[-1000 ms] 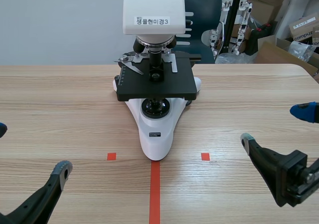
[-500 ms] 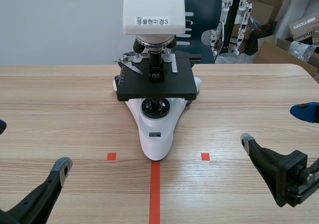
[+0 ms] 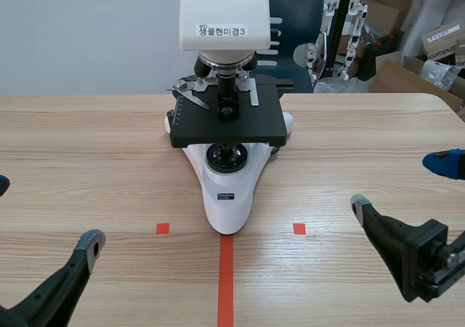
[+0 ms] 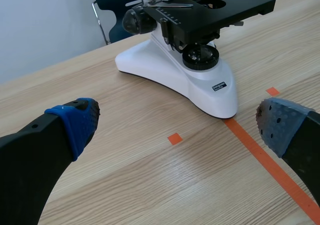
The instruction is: Point at the stage clip
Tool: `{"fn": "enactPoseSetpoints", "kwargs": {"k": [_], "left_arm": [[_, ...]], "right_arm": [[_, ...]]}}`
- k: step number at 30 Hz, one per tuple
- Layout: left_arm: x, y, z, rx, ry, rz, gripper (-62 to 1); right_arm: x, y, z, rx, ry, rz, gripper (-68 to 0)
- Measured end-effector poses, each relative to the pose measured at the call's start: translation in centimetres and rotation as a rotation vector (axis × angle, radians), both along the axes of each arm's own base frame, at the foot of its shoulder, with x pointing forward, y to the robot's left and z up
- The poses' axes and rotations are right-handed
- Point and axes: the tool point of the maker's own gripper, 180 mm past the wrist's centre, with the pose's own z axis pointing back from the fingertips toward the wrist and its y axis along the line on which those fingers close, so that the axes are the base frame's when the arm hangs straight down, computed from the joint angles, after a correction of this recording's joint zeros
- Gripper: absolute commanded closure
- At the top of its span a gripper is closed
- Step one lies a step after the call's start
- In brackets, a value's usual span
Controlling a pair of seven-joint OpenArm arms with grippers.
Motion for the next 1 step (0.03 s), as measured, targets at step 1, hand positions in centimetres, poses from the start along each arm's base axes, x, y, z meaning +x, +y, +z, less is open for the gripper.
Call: {"fn": "enactPoseSetpoints", "kwargs": {"k": [1], "left_arm": [[0.00,0.00,0.00,0.000,0.000,0.000,-62.3]], "right_arm": [[0.00,0.00,0.00,0.000,0.000,0.000,-67.9]]}}
